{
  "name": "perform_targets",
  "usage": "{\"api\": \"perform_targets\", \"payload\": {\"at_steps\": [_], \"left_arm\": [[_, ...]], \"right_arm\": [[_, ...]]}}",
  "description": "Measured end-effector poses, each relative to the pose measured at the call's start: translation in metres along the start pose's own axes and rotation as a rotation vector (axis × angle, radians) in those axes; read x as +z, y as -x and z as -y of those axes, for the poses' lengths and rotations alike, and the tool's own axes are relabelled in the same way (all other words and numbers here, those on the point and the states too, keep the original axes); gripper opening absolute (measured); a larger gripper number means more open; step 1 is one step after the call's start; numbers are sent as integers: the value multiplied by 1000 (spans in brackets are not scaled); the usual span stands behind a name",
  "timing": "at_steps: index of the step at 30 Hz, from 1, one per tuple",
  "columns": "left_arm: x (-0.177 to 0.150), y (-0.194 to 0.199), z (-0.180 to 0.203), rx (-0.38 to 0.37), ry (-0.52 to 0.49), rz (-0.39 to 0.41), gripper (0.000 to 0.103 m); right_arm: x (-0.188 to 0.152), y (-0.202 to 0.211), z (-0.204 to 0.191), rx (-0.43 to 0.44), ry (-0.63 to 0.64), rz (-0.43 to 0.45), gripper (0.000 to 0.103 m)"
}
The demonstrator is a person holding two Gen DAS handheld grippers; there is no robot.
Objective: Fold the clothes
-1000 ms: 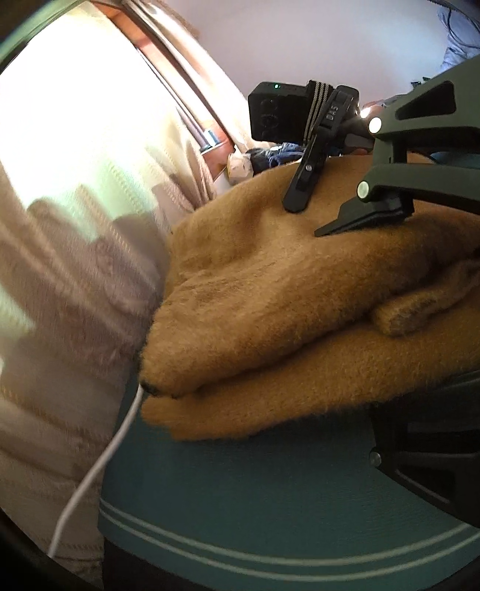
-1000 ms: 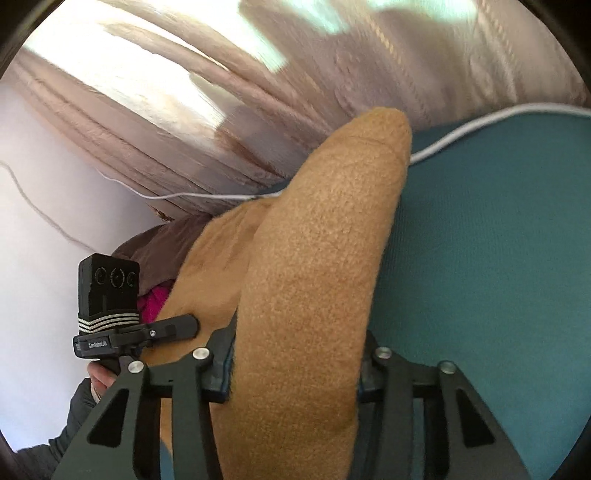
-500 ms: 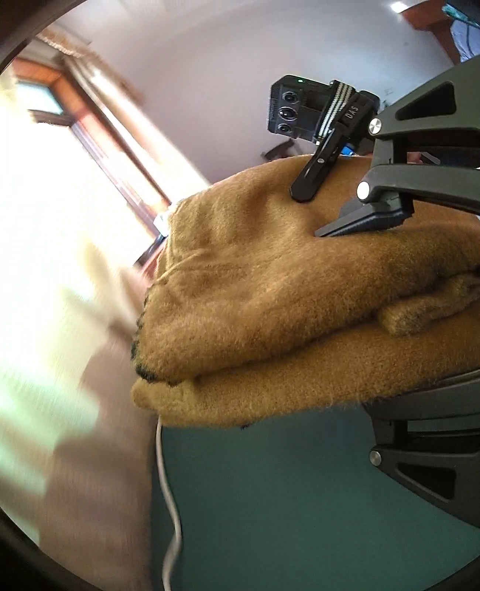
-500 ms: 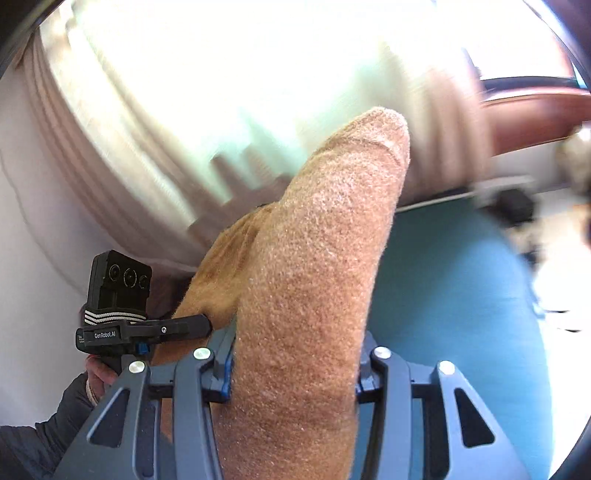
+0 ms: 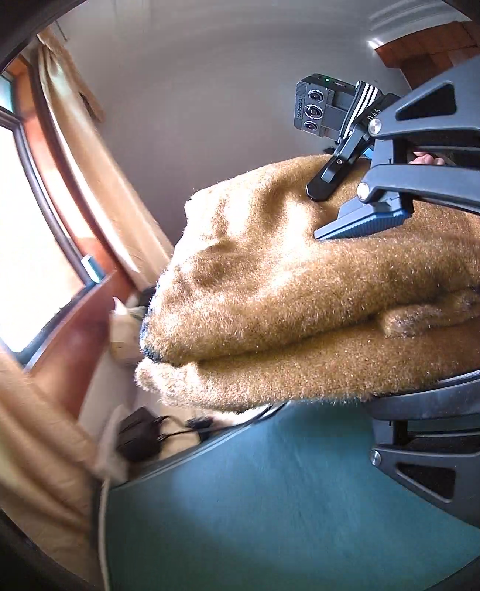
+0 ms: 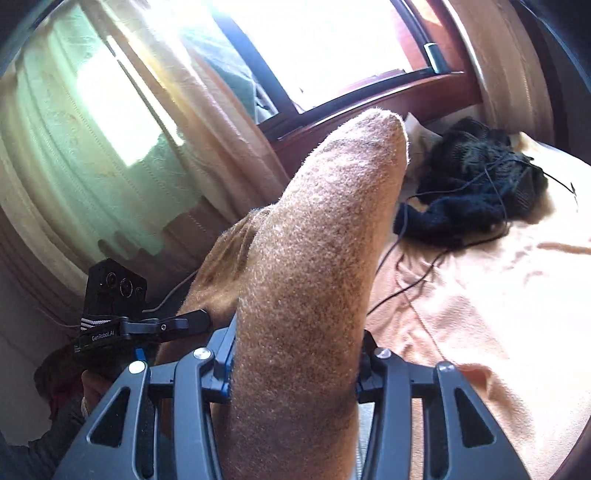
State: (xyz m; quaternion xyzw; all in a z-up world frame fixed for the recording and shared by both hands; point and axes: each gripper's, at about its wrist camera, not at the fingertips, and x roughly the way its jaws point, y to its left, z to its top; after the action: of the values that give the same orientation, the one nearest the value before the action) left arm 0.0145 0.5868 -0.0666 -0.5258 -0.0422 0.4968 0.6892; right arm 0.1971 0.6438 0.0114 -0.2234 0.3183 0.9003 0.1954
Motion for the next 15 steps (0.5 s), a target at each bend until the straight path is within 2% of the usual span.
{"api": "perform_targets", "payload": {"at_steps": [5, 9, 12, 15], "left_arm": [[3, -35, -4, 60, -15, -43, 55], [-6, -45, -16, 139, -30, -75, 55], [-6, -51, -22, 159, -38, -80, 55], [-11, -50, -14, 197, -74, -78, 56]], "right_arm": [[-8, -14, 37, -41, -76, -25, 48], [-15, -32, 57, -54, -120, -67, 48], [-22, -44, 66, -59, -151, -100, 48], [-29, -46, 71, -81, -170, -129, 54]]}}
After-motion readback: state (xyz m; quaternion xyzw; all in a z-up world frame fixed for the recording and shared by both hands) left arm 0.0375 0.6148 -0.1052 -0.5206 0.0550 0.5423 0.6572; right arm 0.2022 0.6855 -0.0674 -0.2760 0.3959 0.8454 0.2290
